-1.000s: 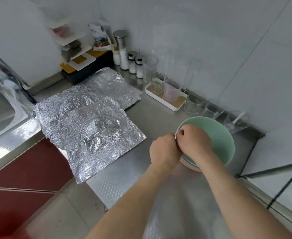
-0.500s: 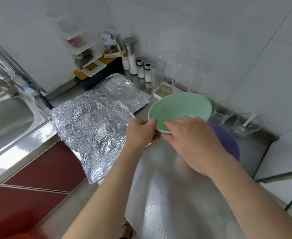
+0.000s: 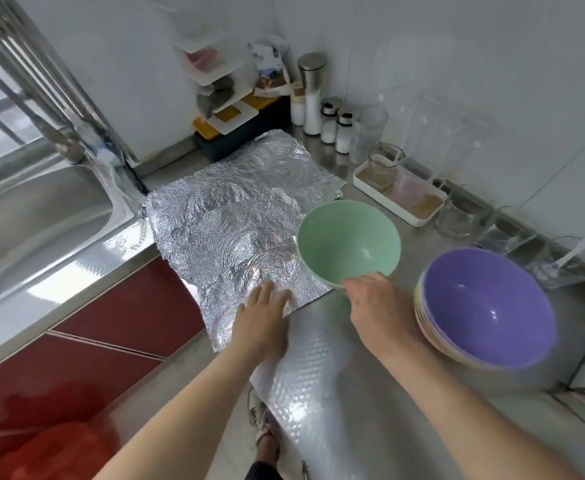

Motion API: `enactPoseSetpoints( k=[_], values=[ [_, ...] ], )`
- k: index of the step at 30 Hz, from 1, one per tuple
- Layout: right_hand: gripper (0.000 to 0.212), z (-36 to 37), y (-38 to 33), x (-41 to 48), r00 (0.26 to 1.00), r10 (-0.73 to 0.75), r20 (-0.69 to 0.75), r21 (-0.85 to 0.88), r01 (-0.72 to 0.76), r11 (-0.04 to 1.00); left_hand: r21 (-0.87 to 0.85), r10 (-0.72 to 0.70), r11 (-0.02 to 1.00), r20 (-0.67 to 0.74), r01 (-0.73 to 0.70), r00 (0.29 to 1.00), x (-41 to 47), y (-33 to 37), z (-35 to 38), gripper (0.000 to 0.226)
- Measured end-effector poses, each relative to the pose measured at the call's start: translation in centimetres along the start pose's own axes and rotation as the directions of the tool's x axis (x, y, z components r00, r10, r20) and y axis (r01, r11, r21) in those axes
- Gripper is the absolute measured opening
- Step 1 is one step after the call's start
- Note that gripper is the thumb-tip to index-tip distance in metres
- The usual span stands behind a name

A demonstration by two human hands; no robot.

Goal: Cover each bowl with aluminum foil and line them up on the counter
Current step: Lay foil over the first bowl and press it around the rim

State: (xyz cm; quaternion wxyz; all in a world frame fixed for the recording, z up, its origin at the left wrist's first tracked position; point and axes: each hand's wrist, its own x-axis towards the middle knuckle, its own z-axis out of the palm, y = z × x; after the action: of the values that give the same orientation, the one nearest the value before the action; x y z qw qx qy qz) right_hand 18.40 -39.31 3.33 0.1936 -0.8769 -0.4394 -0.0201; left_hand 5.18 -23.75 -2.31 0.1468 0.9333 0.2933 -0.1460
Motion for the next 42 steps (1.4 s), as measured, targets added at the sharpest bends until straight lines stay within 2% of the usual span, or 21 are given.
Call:
enactPoseSetpoints(
  k=[1, 4, 7, 11, 20, 23, 26, 30, 32, 34, 36, 37, 38, 40, 41, 42],
  values=[
    [0.020, 1.0, 0.2, -0.4, 1.000, 0.007, -0.002, 0.049, -0.007, 0.999, 0.028, 0.017, 0.999, -0.022, -0.017, 1.000, 0.2, -0.3, 0.5, 0.055],
    [0.025, 3.6, 0.9, -1.6, 1.000, 0.013, -0.024, 0.122, -0.010, 0.992, 0.119, 0.042, 0.992, -0.039, -0.037, 0.998, 1.1, -1.0, 1.0, 0.061],
    [0.034, 4.5, 1.6, -2.7, 0.999, 0.000, -0.049, 0.110, 0.006, 0.994, 0.171, 0.036, 0.985, -0.045, -0.028, 0.998, 1.4, -1.6, 1.0, 0.073],
    [0.042, 4.8, 2.2, -2.9, 0.992, 0.009, -0.125, 0.075, 0.000, 0.997, 0.137, -0.022, 0.990, -0.050, 0.029, 0.999, 1.6, -0.8, 0.3, 0.080],
    [0.027, 5.6, 3.1, -2.7, 0.966, 0.077, -0.245, 0.073, -0.060, 0.996, 0.154, 0.062, 0.987, -0.141, -0.040, 0.988, 2.9, 0.4, -1.5, 0.028],
    [0.024, 5.6, 3.4, -2.7, 0.956, 0.046, -0.290, 0.063, -0.029, 0.998, 0.144, -0.024, 0.988, -0.225, 0.058, 0.974, 3.2, -0.2, -4.6, 0.033],
    [0.025, 6.0, 3.1, -2.1, 0.952, 0.022, -0.305, 0.065, -0.002, 0.998, 0.066, -0.119, 0.985, -0.391, 0.157, 0.913, 3.3, -1.8, -8.5, 0.046],
    [0.028, 6.6, 1.6, -0.6, 0.957, -0.014, -0.291, 0.114, 0.049, 0.992, -0.123, -0.223, 0.975, -0.567, 0.187, 0.793, 2.0, -3.3, -14.7, 0.055],
    [0.033, 7.1, 0.8, -0.2, 0.967, -0.017, -0.255, 0.135, 0.053, 0.989, -0.234, -0.258, 0.963, -0.650, 0.135, 0.714, 0.9, -3.5, -17.3, 0.051],
    [0.037, 7.6, 0.0, 0.4, 0.976, -0.037, -0.213, 0.146, 0.069, 0.987, -0.347, -0.263, 0.938, -0.741, -0.018, 0.618, -0.4, -3.6, -19.1, 0.041],
    [0.038, 7.6, -0.8, 1.1, 0.984, -0.095, -0.153, 0.100, 0.111, 0.989, -0.496, -0.309, 0.842, -0.767, -0.213, 0.563, -1.3, -3.4, -20.3, 0.029],
    [0.040, 7.2, -1.5, 1.6, 0.988, -0.109, -0.110, 0.055, 0.116, 0.992, -0.586, -0.364, 0.752, -0.750, -0.301, 0.553, -1.7, -3.6, -20.8, 0.024],
    [0.044, 6.7, -1.9, 2.0, 0.993, -0.091, -0.071, 0.001, 0.091, 0.996, -0.690, -0.437, 0.611, -0.703, -0.388, 0.561, -1.8, -3.6, -21.0, 0.022],
    [0.060, 4.8, -3.7, 3.0, 1.000, 0.004, -0.013, -0.022, -0.004, 1.000, -0.828, -0.554, 0.189, -0.533, -0.527, 0.639, -2.5, -3.6, -21.4, 0.023],
    [0.064, 3.6, -4.6, 3.4, 0.999, 0.045, -0.026, 0.041, -0.044, 0.998, -0.841, -0.576, -0.031, -0.427, -0.541, 0.697, -2.6, -3.5, -21.2, 0.025],
    [0.064, 2.4, -5.6, 3.9, 0.993, 0.113, -0.040, 0.196, -0.103, 0.975, -0.838, -0.591, -0.182, -0.325, -0.514, 0.739, -2.7, -3.4, -21.0, 0.029]
  ],
)
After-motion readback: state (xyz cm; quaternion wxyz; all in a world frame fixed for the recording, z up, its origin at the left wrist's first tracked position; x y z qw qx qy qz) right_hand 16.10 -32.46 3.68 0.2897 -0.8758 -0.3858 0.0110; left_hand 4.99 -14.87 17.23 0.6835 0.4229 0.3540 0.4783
